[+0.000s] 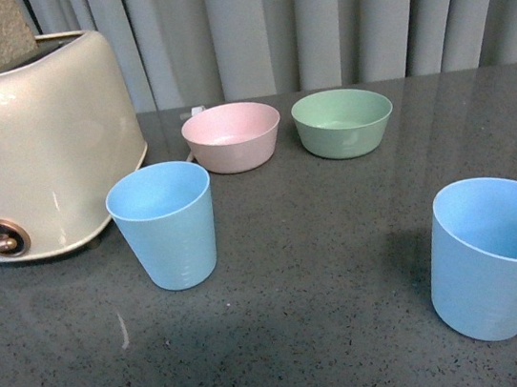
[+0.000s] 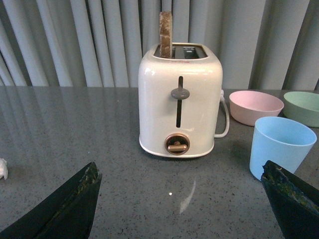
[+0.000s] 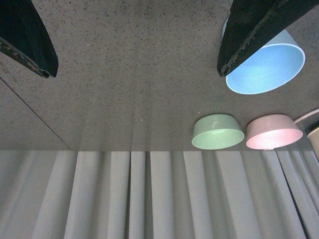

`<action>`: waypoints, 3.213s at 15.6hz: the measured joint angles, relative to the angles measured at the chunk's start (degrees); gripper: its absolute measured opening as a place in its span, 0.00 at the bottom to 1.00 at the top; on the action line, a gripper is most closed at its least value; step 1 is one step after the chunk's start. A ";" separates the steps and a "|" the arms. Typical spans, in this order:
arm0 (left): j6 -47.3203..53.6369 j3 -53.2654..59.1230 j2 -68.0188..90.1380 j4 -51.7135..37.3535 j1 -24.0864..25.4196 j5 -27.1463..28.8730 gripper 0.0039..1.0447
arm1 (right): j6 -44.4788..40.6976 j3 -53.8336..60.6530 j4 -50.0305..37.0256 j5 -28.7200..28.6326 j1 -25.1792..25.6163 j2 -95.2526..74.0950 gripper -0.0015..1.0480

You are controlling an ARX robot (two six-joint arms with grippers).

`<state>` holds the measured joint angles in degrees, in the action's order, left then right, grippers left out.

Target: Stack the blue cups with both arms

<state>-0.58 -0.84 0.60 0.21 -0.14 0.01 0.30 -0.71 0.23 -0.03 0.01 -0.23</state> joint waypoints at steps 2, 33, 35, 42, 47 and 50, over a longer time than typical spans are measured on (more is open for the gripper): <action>0.00 0.00 0.00 0.00 0.00 0.00 0.94 | 0.00 0.00 0.02 0.00 0.00 0.00 0.94; 4.11 -15.50 28.68 -9.42 -1.40 -5.49 0.94 | 0.00 0.00 0.00 0.00 0.00 0.00 0.94; 6.10 -26.03 53.07 -21.70 -6.29 -13.40 0.94 | 0.02 0.00 0.00 0.00 0.00 0.00 0.94; 8.83 -39.47 79.17 -17.16 -22.49 -13.51 0.94 | 0.02 0.00 0.02 0.00 0.00 0.00 0.94; 10.08 -41.77 82.75 -13.55 -24.04 -9.75 0.94 | 0.00 0.00 0.02 0.00 0.00 0.00 0.94; 10.43 -43.21 84.63 -13.14 -25.16 -8.26 0.94 | 0.02 0.00 0.02 0.00 0.00 0.00 0.94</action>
<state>9.85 -44.05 85.23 -12.93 -25.30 -8.25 0.32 -0.71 0.25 -0.03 0.01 -0.23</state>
